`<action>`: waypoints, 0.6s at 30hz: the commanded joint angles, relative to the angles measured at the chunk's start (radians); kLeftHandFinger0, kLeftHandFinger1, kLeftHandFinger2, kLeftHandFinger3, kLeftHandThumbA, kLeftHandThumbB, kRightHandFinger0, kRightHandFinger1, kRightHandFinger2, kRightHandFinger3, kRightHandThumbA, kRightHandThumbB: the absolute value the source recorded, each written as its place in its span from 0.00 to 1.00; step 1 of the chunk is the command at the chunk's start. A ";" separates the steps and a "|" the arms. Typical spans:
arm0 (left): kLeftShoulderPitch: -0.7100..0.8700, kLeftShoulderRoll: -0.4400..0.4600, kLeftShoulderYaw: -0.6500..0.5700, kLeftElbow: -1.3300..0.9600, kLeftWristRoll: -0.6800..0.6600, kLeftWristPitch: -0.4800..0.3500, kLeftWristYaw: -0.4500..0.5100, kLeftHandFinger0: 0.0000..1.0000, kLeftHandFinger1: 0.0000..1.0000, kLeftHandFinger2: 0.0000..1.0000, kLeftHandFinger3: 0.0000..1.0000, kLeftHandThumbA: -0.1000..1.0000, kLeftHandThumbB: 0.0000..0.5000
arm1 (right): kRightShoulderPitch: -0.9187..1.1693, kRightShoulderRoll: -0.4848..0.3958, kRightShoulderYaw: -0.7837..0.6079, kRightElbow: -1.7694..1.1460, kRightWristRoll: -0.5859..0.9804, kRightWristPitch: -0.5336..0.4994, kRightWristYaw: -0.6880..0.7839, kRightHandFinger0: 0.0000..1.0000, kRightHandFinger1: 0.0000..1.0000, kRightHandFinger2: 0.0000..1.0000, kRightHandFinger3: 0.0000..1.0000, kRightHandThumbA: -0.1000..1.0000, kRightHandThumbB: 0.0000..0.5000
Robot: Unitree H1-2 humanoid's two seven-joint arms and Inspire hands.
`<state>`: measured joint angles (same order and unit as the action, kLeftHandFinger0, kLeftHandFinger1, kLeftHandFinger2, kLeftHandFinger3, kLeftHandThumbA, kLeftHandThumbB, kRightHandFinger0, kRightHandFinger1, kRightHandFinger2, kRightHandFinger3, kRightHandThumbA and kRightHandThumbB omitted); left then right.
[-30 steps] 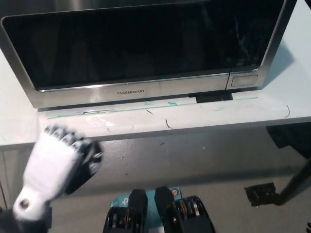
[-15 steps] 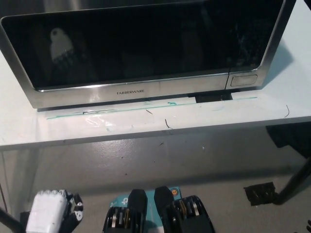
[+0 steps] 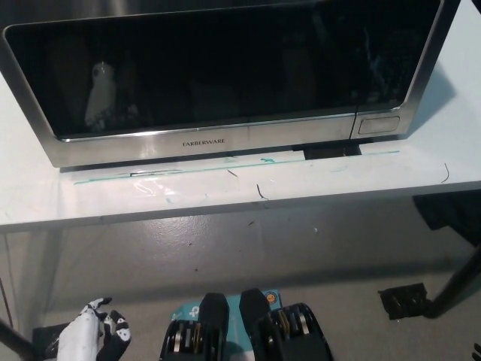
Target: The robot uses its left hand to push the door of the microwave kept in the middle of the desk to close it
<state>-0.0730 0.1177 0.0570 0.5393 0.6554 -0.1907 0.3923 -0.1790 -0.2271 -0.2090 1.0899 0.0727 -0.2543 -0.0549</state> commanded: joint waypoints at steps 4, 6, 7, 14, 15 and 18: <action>-0.114 -0.038 0.053 0.173 -0.166 0.103 -0.031 0.57 0.72 0.88 1.00 0.00 0.00 | -0.029 -0.022 -0.009 0.002 0.016 -0.046 -0.013 0.96 0.96 1.00 1.00 0.48 0.17; -0.125 -0.028 0.043 0.206 -0.177 0.103 -0.046 0.58 0.74 0.91 1.00 0.00 0.00 | -0.029 -0.022 -0.009 0.003 0.016 -0.046 -0.013 0.96 0.96 1.00 1.00 0.48 0.17; -0.150 -0.027 0.042 0.224 -0.186 0.104 -0.048 0.60 0.76 0.94 1.00 0.00 0.00 | -0.045 -0.026 -0.011 0.006 0.019 -0.044 -0.014 0.96 0.96 1.00 1.00 0.48 0.17; -0.173 -0.036 0.056 0.258 -0.275 0.153 -0.101 0.82 0.97 1.00 1.00 0.00 0.00 | -0.046 -0.026 -0.012 0.009 0.019 -0.046 -0.014 0.96 0.96 1.00 1.00 0.48 0.17; -0.173 -0.038 0.059 0.255 -0.287 0.157 -0.108 0.84 0.98 1.00 1.00 0.00 0.00 | -0.046 -0.026 -0.012 0.009 0.019 -0.047 -0.014 0.96 0.96 1.00 1.00 0.48 0.17; -0.185 -0.032 0.054 0.294 -0.309 0.140 -0.107 0.83 0.99 1.00 1.00 0.00 0.00 | -0.046 -0.026 -0.012 0.010 0.019 -0.047 -0.014 0.96 0.96 1.00 1.00 0.48 0.17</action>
<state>-0.2367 0.0757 0.1129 0.8213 0.4129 -0.0635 0.3166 -0.2059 -0.2301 -0.2096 1.1005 0.0736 -0.2635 -0.0550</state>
